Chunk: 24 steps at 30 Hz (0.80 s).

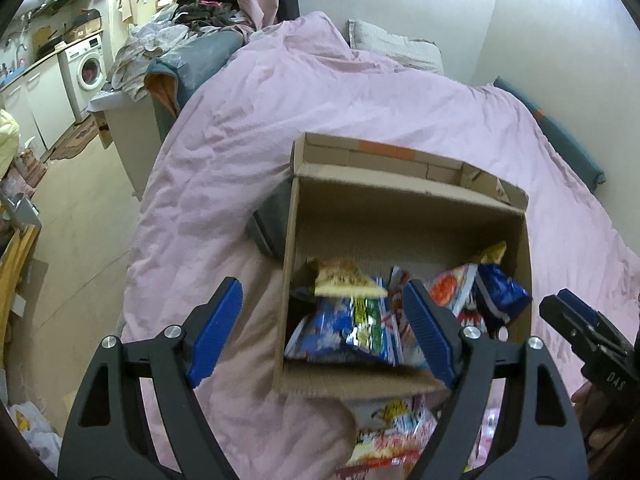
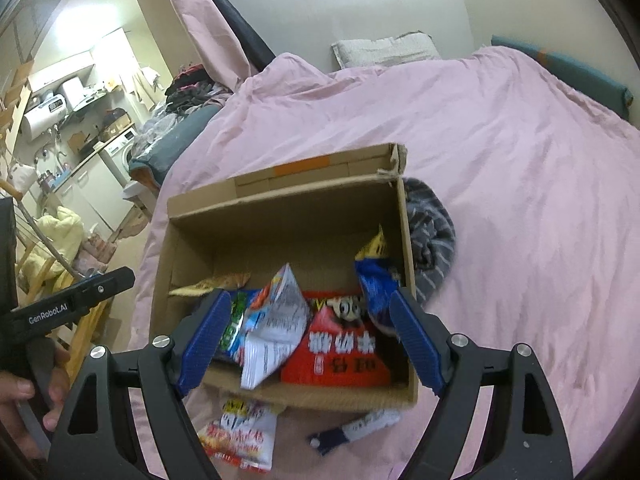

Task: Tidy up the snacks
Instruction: 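Withdraw both tools from the box back toward the snack pile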

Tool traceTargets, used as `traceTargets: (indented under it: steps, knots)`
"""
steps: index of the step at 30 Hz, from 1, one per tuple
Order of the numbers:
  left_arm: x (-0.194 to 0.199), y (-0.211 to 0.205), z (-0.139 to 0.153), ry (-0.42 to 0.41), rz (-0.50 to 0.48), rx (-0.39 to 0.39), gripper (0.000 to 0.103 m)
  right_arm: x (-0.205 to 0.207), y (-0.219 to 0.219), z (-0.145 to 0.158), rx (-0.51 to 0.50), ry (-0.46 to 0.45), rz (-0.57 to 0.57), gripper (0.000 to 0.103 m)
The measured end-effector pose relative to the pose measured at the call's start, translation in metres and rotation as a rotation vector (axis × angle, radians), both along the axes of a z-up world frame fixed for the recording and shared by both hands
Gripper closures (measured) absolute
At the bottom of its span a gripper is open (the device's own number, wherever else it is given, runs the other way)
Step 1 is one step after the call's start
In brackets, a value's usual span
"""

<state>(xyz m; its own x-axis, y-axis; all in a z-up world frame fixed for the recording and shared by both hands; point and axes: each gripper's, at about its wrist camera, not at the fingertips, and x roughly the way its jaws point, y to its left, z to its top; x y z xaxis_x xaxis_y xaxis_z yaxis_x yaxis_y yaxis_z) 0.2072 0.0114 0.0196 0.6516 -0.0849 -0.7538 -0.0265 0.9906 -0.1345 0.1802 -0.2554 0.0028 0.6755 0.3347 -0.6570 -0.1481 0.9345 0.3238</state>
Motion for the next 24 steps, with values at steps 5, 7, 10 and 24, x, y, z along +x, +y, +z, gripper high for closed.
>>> traceTargets:
  steps: [5,7,10,24]
  knots:
    - [-0.020,-0.001,0.002,0.003,-0.013,0.021,0.023,-0.018,-0.001,0.001,-0.004,0.004,-0.006,0.019]
    - [-0.030,0.000,0.004,-0.004,-0.015,0.045,0.023,-0.024,-0.001,0.001,-0.005,0.007,-0.002,0.019]
    - [-0.043,0.002,0.006,-0.011,-0.017,0.056,0.023,-0.033,0.000,0.001,-0.003,0.012,0.001,0.019]
    - [-0.091,0.010,-0.004,0.018,-0.005,0.033,0.023,-0.068,0.004,-0.001,0.011,0.058,0.007,0.019]
